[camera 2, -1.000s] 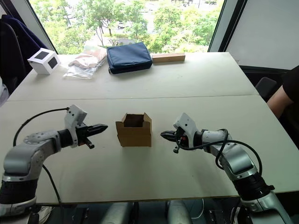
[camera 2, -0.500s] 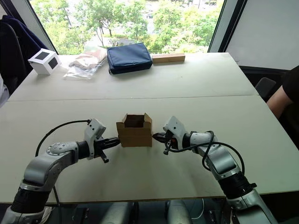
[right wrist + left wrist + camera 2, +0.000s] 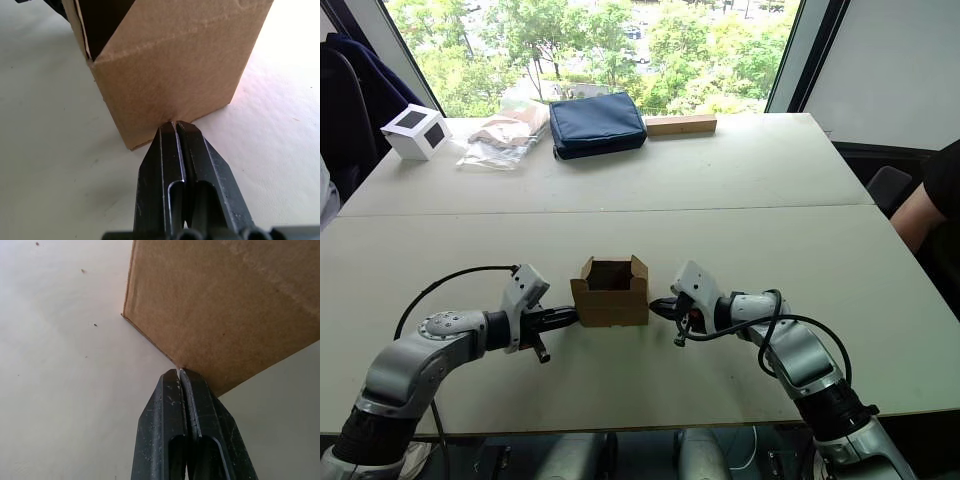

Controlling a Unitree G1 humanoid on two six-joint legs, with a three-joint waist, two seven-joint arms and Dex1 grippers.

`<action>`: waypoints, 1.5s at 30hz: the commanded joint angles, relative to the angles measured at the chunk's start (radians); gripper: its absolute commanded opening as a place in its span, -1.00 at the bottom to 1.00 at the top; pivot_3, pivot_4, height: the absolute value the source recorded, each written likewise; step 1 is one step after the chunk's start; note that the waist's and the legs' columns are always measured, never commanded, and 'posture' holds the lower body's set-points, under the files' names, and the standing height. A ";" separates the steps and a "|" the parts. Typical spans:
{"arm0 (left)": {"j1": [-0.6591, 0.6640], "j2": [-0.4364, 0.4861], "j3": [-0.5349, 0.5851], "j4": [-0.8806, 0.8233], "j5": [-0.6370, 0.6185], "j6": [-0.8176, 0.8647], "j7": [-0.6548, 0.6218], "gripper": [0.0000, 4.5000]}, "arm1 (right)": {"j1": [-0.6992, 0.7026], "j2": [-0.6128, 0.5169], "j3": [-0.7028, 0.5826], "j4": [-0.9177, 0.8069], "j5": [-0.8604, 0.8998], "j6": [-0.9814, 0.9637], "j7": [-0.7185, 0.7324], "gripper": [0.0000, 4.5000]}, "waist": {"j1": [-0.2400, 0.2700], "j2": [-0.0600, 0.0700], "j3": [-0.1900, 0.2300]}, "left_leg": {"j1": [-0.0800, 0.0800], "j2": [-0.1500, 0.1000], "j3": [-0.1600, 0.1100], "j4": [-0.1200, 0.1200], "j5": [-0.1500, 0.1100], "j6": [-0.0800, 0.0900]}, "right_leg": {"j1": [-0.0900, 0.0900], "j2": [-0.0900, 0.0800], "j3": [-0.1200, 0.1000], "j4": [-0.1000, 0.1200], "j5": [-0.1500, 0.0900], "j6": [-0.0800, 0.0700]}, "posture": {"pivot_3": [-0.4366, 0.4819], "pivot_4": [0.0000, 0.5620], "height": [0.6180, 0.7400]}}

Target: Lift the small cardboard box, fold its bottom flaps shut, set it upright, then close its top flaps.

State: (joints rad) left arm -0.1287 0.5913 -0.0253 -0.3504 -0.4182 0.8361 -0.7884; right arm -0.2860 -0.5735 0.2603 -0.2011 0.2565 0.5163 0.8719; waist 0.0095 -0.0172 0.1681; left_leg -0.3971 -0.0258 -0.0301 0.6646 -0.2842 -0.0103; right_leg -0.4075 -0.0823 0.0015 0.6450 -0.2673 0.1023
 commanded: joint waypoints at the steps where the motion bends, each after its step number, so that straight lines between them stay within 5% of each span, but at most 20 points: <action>1: 0.015 0.060 0.028 -0.013 -0.012 -0.031 -0.040 -0.98 | -0.007 -0.037 -0.030 -0.037 -0.009 -0.032 0.020 -1.00 | 0.000 0.000 0.000 | 0.000 0.000 0.000 0.000 0.000 0.000 | 0.000 0.000 0.000 0.000 0.000 0.000 | -0.05 -0.47 0.95; 9: -0.099 0.180 0.173 0.031 -0.175 0.021 -0.168 -0.98 | -0.053 -0.119 -0.134 -0.024 0.027 -0.069 0.074 -1.00 | 0.002 0.000 0.000 | 0.000 0.000 0.000 0.000 0.000 0.000 | 0.000 0.000 -0.001 -0.001 0.000 0.000 | -0.05 -0.47 0.95; 14: -0.222 0.203 0.156 0.031 -0.241 0.054 -0.211 -0.98 | -0.142 -0.095 -0.196 -0.069 0.139 0.010 0.097 -1.00 | 0.000 0.000 0.000 | 0.000 0.000 0.000 0.000 0.000 0.000 | 0.001 0.000 -0.001 -0.001 0.000 0.000 | -0.05 -0.47 0.95; 29: -0.358 0.157 0.012 0.131 -0.169 -0.056 -0.238 -0.98 | -0.205 -0.003 -0.111 -0.106 0.159 0.054 0.074 -1.00 | -0.003 0.000 0.001 | 0.000 0.000 0.000 -0.001 0.000 0.000 | 0.001 0.002 -0.001 -0.001 0.000 0.000 | -0.05 -0.47 0.95; 45: -0.364 0.097 -0.104 0.215 -0.052 -0.165 -0.248 -0.98 | -0.210 0.050 -0.039 -0.012 0.093 -0.008 0.076 -1.00 | -0.005 0.000 0.001 | 0.000 0.000 0.000 -0.001 0.000 0.000 | 0.000 0.003 -0.001 0.000 0.000 0.000 | -0.05 -0.47 0.95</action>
State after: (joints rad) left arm -0.4800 0.6939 -0.1262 -0.1320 -0.4876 0.6970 -1.0333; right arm -0.4762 -0.5324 0.2250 -0.2069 0.3535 0.5273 0.9494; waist 0.0044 -0.0169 0.1686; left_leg -0.3966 -0.0258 -0.0296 0.6636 -0.2843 -0.0100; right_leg -0.4071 -0.0793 0.0006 0.6448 -0.2672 0.1024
